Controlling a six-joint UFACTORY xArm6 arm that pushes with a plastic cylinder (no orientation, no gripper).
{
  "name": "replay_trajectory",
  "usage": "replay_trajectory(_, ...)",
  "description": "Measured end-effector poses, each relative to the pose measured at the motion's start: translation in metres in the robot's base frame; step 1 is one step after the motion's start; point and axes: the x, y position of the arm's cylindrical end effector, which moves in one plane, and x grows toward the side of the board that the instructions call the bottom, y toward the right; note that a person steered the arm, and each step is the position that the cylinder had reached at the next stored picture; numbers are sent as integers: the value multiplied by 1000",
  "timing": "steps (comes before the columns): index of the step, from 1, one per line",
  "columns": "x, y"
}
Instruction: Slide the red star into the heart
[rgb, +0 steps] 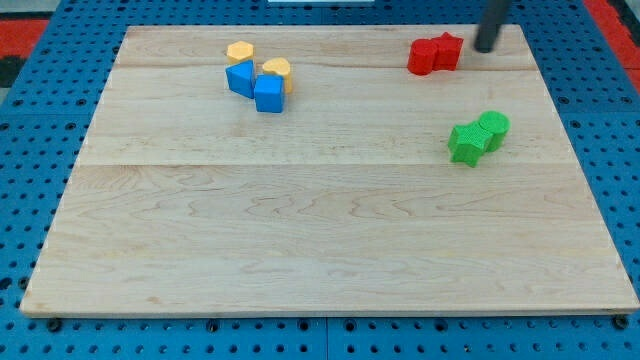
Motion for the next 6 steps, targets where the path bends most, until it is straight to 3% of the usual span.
replay_trajectory(2, 6, -122)
replay_trajectory(3, 6, -149)
replay_trajectory(4, 36, -119)
replay_trajectory(5, 35, -180)
replay_trajectory(6, 30, -194)
